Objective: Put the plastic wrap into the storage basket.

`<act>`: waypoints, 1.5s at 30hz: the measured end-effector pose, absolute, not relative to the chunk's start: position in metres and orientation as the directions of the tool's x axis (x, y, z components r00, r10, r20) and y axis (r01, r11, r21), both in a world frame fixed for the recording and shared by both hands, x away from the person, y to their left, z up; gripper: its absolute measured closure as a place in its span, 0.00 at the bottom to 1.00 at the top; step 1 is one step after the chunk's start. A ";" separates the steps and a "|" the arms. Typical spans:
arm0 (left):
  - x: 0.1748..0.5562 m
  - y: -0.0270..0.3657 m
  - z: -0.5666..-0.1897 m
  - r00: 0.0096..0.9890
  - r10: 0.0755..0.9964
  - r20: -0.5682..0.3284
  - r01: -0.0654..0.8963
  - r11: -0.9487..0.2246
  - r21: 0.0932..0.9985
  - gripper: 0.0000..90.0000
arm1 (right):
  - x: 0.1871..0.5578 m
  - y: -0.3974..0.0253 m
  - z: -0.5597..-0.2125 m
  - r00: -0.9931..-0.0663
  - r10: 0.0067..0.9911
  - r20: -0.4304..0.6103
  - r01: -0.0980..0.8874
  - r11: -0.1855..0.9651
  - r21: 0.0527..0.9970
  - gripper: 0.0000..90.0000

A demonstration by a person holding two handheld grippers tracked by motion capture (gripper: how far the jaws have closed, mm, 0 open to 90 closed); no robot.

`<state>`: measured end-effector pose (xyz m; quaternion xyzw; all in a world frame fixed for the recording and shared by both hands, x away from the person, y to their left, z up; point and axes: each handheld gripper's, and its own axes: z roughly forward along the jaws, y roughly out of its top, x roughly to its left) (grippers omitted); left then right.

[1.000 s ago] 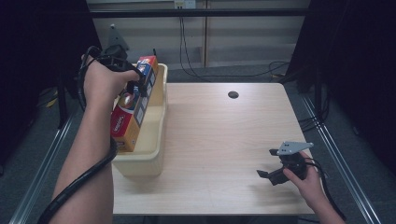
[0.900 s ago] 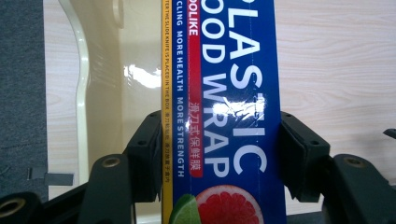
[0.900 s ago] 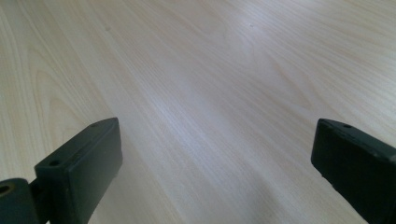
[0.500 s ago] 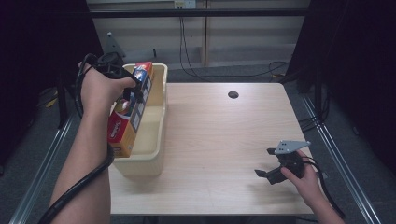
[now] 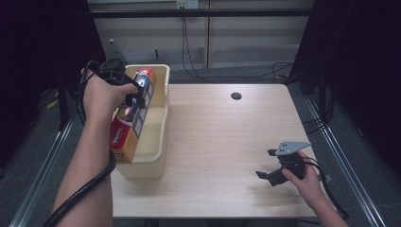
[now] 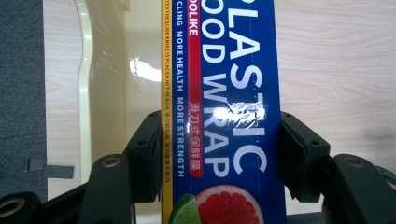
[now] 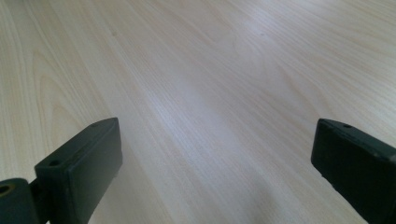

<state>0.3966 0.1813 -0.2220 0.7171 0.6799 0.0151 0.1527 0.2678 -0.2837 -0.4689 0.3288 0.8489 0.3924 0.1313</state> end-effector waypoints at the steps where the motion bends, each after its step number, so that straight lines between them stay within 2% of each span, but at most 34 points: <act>1: 0.397 0.182 -0.223 0.084 0.980 -0.181 0.970 -0.039 0.238 0.46 | 0.268 -0.283 -0.469 -0.752 0.659 0.038 0.456 0.477 0.752 0.02; 20: 0.400 0.178 -0.237 0.085 0.977 -0.194 0.976 -0.042 0.214 0.46 | 0.268 -0.281 -0.469 -0.755 0.655 0.038 0.453 0.478 0.753 0.02; 45: 0.402 0.180 -0.264 0.037 0.980 -0.196 0.986 -0.003 0.169 0.46 | 0.268 -0.280 -0.470 -0.757 0.653 0.034 0.451 0.483 0.750 0.02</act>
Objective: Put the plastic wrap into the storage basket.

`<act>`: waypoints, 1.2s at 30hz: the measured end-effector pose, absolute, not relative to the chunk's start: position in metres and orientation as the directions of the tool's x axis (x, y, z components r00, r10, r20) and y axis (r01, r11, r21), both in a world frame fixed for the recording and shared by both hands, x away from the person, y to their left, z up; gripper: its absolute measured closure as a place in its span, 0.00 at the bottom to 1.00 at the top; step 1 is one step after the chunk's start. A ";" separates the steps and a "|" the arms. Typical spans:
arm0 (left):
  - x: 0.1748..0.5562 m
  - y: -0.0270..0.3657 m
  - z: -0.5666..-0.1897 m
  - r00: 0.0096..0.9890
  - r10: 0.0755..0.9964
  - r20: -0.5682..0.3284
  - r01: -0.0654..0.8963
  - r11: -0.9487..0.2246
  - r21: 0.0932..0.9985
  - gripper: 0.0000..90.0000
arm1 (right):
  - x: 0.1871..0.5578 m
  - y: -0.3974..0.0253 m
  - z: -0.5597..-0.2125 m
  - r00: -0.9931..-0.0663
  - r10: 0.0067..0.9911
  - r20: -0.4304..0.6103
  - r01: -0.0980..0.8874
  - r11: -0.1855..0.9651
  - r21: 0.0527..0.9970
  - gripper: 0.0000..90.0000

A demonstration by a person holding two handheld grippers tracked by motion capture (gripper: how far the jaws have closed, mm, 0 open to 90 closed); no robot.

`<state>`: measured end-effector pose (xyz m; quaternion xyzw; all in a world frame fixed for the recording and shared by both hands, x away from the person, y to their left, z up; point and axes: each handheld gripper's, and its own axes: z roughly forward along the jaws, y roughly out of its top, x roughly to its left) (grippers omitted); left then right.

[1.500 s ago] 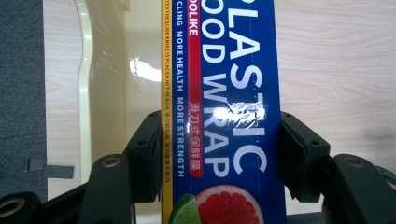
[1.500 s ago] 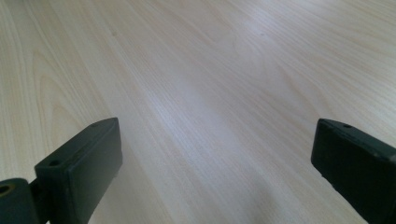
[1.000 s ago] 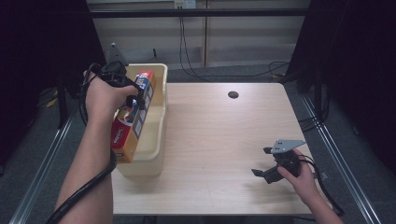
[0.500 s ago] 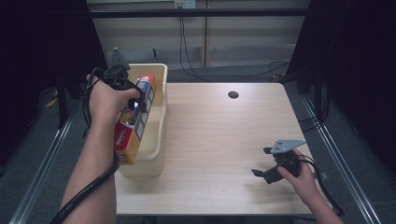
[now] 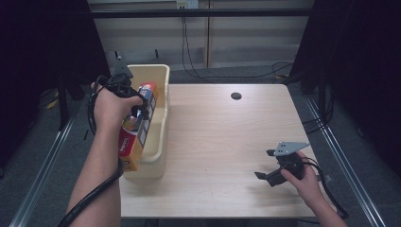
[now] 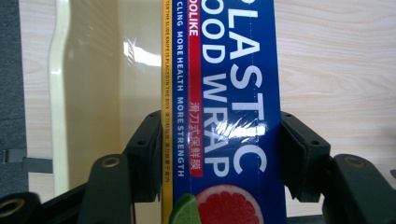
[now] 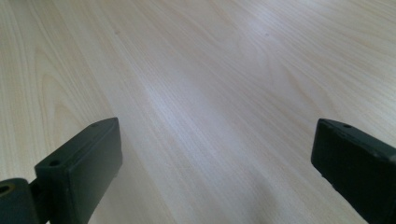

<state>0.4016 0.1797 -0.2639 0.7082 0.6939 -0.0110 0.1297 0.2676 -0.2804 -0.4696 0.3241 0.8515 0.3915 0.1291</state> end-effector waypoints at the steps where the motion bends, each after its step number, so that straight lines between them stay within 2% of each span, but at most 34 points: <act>1: 0.402 0.180 -0.265 0.037 0.981 -0.192 0.986 -0.004 0.170 0.46 | 0.267 -0.280 -0.470 -0.756 0.653 0.033 0.450 0.484 0.750 0.02; 36: 0.405 0.174 -0.304 0.023 0.978 -0.208 0.993 0.001 0.114 0.45 | 0.266 -0.281 -0.470 -0.756 0.653 0.033 0.452 0.485 0.748 0.02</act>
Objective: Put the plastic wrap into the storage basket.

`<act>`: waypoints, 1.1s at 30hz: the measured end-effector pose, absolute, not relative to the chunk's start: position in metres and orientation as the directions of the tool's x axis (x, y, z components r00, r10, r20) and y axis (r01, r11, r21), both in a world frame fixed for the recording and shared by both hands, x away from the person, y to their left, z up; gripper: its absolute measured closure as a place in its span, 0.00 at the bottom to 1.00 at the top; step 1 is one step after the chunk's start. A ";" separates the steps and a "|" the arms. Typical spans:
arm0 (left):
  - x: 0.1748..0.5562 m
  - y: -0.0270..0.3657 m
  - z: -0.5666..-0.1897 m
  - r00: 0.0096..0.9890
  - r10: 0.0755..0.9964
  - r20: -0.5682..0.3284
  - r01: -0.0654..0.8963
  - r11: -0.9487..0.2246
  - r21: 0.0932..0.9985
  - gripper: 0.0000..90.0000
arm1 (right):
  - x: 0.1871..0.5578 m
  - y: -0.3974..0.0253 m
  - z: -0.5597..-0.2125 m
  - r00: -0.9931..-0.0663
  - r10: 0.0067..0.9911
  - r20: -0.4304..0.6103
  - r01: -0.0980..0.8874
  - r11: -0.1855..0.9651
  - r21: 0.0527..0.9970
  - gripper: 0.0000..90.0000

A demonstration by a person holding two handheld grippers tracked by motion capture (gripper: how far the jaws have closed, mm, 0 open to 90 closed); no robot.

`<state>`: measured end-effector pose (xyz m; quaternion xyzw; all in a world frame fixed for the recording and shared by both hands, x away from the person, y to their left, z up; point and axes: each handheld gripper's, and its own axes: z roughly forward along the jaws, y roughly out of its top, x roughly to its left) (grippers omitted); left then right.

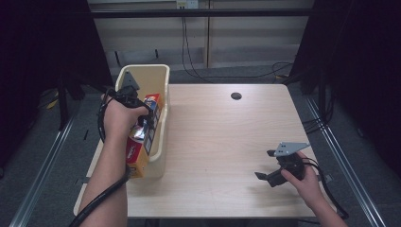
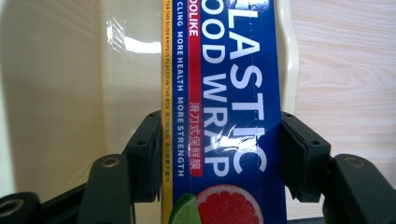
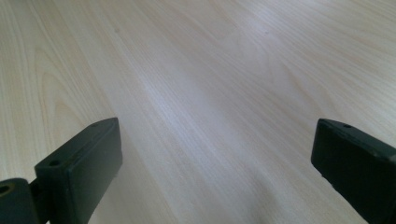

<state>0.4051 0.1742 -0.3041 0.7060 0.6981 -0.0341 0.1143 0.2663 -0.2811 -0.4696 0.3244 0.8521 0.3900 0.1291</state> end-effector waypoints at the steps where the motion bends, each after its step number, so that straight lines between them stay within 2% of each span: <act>1: 0.405 0.174 -0.306 0.022 0.980 -0.197 0.993 0.002 0.120 0.45 | 0.266 -0.281 -0.470 -0.757 0.652 0.034 0.452 0.486 0.748 0.02; 14: 0.407 0.172 -0.312 0.041 0.979 -0.200 0.995 -0.020 0.102 0.45 | 0.266 -0.281 -0.470 -0.757 0.653 0.031 0.452 0.489 0.747 0.02; 33: 0.412 0.170 -0.322 0.018 0.977 -0.214 0.996 0.001 0.086 0.45 | 0.266 -0.279 -0.471 -0.761 0.648 0.033 0.454 0.496 0.741 0.02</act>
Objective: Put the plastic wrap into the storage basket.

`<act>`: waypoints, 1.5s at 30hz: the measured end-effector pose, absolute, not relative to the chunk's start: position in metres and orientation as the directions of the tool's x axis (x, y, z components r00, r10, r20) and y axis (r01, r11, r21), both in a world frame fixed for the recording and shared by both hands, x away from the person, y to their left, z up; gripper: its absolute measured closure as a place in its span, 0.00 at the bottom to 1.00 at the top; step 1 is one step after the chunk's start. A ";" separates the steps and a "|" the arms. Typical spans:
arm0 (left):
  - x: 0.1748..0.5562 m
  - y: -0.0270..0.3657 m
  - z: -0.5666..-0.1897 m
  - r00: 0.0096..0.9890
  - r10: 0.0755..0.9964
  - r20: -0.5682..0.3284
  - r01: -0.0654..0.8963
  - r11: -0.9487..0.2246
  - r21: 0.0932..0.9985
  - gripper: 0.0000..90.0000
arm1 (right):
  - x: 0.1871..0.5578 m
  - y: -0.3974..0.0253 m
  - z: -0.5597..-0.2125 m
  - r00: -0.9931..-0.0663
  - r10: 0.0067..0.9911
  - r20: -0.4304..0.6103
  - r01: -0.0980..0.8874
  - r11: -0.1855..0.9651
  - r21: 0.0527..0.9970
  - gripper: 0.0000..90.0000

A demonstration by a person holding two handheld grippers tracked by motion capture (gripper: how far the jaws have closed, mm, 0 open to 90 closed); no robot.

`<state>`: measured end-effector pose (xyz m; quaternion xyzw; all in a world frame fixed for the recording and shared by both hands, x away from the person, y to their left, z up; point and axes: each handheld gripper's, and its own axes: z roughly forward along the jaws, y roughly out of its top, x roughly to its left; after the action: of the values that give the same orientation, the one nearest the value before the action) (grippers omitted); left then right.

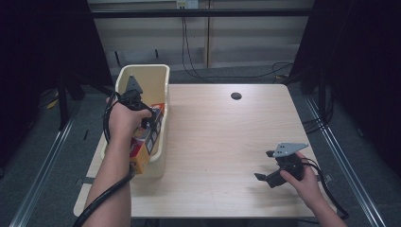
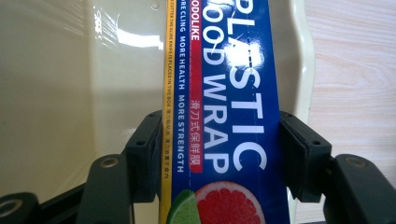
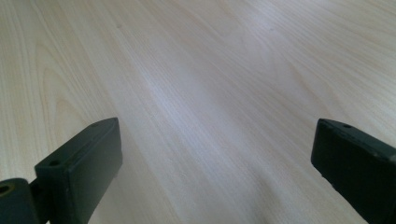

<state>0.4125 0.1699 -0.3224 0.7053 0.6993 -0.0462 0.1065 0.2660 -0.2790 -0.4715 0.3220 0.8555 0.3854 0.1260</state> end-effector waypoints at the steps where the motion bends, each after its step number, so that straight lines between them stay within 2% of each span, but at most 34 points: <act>1: 0.413 0.170 -0.323 0.020 0.977 -0.212 0.996 -0.002 0.085 0.45 | 0.266 -0.279 -0.472 -0.761 0.648 0.031 0.453 0.496 0.741 0.02; 31: 0.420 0.172 -0.337 -0.015 0.978 -0.208 0.998 0.029 0.062 0.44 | 0.266 -0.278 -0.473 -0.767 0.641 0.030 0.451 0.505 0.735 0.02; 45: 0.421 0.171 -0.335 0.019 0.983 -0.185 0.998 -0.008 0.063 0.43 | 0.266 -0.278 -0.473 -0.764 0.644 0.029 0.455 0.506 0.733 0.02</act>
<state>0.4207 0.1706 -0.3352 0.7085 0.6989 -0.0440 0.0878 0.2662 -0.2784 -0.4728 0.3199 0.8588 0.3800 0.1249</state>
